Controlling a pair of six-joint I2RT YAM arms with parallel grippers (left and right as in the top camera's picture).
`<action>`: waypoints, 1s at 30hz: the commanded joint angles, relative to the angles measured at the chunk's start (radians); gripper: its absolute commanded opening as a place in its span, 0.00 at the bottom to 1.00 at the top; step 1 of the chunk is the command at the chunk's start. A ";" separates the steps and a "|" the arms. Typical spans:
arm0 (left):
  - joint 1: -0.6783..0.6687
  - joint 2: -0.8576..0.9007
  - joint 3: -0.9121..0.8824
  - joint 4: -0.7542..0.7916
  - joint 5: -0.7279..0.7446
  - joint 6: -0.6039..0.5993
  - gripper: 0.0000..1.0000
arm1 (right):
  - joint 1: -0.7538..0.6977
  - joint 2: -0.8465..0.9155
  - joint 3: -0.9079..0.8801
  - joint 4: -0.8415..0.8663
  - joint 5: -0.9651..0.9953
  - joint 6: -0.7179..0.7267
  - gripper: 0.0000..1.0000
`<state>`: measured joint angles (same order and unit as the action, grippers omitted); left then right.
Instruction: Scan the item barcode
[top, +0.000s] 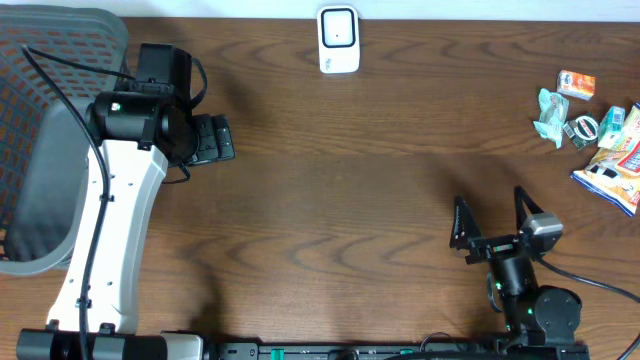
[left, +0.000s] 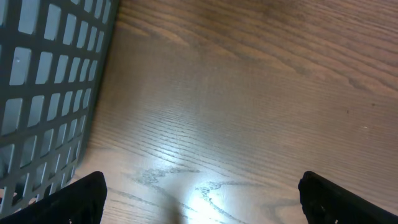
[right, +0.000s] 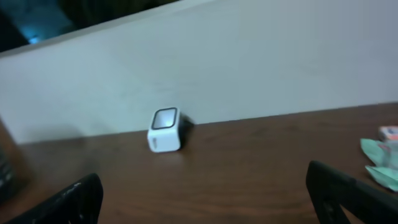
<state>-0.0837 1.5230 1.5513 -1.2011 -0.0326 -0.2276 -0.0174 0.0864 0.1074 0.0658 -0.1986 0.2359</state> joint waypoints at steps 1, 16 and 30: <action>0.005 0.002 -0.001 -0.003 -0.010 0.014 0.97 | 0.008 -0.045 -0.035 0.007 0.066 0.052 0.99; 0.005 0.002 -0.001 -0.003 -0.010 0.014 0.98 | 0.013 -0.082 -0.102 0.043 0.119 -0.033 0.99; 0.005 0.002 -0.001 -0.003 -0.010 0.014 0.98 | 0.026 -0.081 -0.102 -0.140 0.141 -0.200 0.99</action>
<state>-0.0837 1.5230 1.5513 -1.1999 -0.0326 -0.2276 -0.0158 0.0124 0.0071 -0.0666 -0.0811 0.0708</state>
